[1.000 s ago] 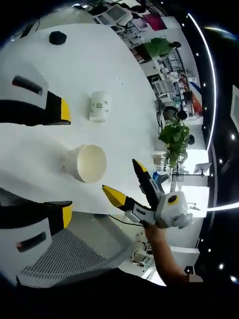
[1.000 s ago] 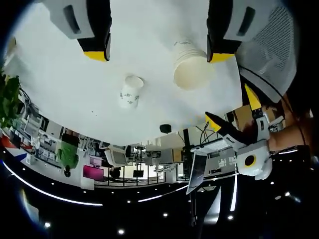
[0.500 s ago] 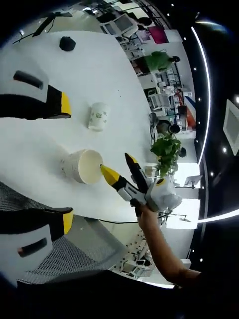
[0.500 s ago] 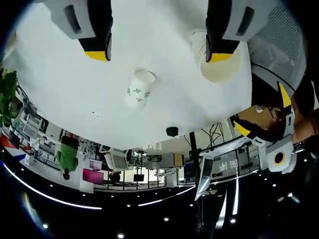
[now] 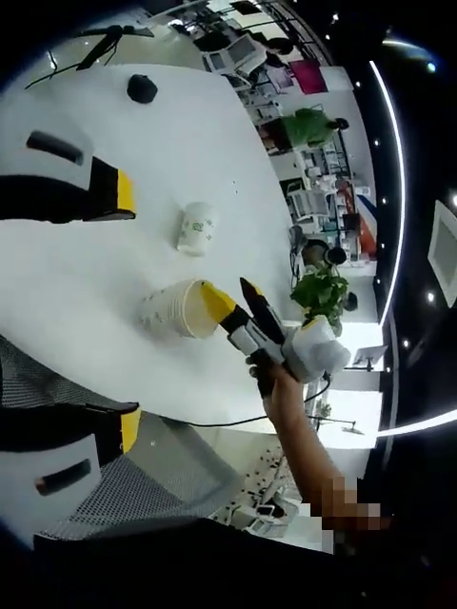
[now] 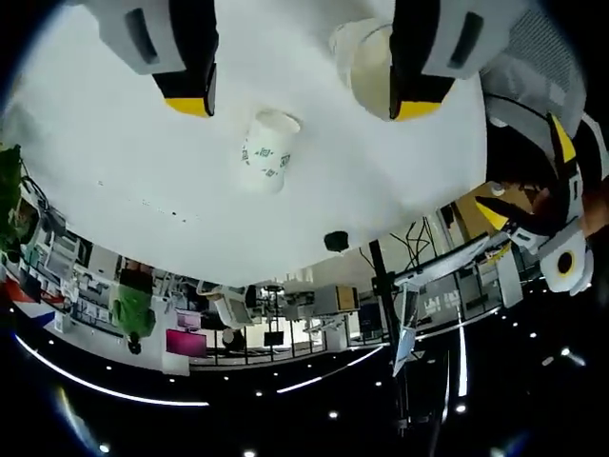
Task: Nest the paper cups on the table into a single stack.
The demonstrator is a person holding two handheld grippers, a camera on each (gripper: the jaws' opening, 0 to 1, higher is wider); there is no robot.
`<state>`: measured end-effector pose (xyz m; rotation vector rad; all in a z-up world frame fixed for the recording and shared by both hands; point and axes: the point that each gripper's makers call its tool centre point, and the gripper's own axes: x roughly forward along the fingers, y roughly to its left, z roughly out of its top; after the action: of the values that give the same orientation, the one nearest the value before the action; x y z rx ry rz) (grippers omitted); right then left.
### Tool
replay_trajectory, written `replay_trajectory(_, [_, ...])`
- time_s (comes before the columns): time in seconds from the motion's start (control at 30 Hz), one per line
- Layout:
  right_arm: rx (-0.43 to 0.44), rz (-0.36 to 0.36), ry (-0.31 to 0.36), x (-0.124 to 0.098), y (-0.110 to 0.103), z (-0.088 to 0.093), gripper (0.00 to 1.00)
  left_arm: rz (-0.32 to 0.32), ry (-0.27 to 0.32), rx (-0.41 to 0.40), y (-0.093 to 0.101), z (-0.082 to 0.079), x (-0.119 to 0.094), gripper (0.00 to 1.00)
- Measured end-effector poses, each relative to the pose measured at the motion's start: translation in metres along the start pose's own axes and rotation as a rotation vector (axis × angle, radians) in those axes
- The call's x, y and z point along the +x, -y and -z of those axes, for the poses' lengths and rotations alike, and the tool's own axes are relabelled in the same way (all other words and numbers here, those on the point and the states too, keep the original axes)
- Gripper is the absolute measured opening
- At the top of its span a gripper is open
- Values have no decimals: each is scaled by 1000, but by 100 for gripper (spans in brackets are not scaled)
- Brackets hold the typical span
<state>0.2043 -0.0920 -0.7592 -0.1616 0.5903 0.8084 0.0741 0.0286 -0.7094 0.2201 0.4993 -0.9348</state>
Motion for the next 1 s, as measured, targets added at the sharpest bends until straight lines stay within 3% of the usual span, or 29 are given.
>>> replay_trajectory(0.5, [-7, 13, 20, -3, 9, -16, 74, -46, 27, 3, -7, -9, -7, 77])
replay_trajectory(1.0, [28, 20, -29, 36, 28, -25, 68, -119, 52, -31, -16, -10, -19, 80])
